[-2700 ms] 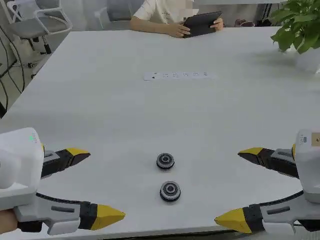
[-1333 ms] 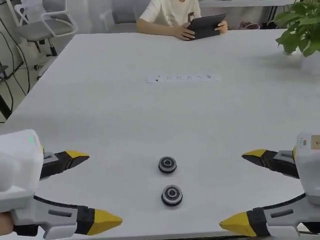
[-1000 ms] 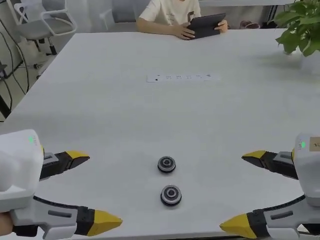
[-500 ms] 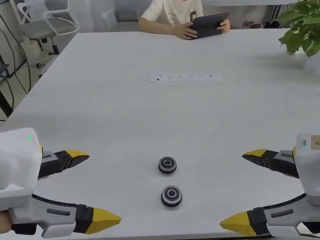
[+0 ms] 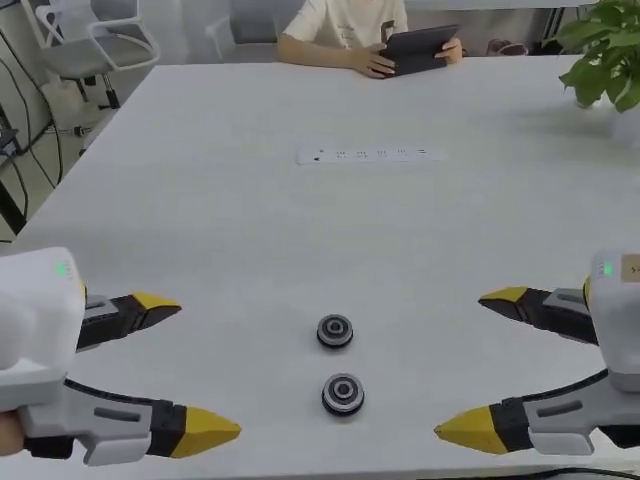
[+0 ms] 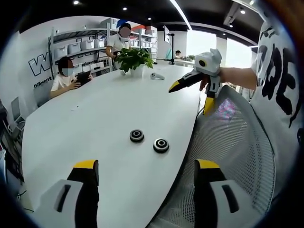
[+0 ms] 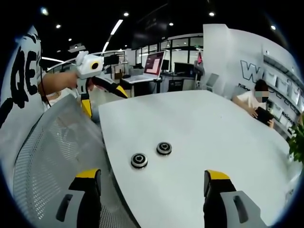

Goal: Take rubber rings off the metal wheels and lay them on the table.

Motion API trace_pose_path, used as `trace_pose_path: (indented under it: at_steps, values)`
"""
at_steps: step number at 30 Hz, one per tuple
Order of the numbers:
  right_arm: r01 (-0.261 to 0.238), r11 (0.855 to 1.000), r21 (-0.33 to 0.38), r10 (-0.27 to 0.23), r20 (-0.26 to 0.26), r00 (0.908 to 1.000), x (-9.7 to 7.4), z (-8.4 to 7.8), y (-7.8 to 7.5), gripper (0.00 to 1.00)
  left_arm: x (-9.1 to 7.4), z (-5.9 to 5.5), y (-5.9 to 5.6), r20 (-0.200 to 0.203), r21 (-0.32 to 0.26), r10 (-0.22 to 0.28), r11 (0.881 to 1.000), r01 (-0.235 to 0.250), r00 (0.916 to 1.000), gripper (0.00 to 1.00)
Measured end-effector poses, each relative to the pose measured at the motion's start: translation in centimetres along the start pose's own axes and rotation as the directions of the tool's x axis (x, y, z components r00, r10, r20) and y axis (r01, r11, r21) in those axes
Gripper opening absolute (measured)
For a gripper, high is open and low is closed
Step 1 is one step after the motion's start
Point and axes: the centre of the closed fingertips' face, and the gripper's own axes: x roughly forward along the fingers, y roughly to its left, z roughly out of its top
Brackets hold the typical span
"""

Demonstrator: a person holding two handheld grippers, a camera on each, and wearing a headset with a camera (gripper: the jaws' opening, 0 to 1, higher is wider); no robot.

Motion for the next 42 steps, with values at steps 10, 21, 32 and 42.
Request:
trace_pose_path:
  at_steps: [10, 21, 32, 42]
  values:
    - [-0.02, 0.999, -0.026, 0.02, -0.005, 0.9998, 1.2, 0.4, -0.5, 0.87, 0.8, 0.7, 0.5, -0.001, 0.022, -0.017, 1.0, 0.017, 0.9999, 0.75]
    - [-0.043, 0.997, -0.064, 0.042, -0.023, 0.9989, 2.3, 0.5, -1.4, 0.85, 1.9, 1.0, 1.0, -0.004, 0.026, -0.039, 0.999, 0.039, 0.9992, 0.73]
    - [-0.07, 0.994, -0.087, 0.068, -0.029, 0.9973, 3.4, 0.6, -1.7, 0.82, 2.9, 1.2, 1.5, -0.016, 0.045, -0.054, 0.997, 0.055, 0.9984, 0.7]
    - [-0.097, 0.988, -0.116, 0.091, -0.058, 0.9941, 4.3, -0.2, -1.6, 0.79, 4.0, 1.2, 1.6, -0.024, 0.05, -0.075, 0.996, 0.076, 0.9969, 0.67]
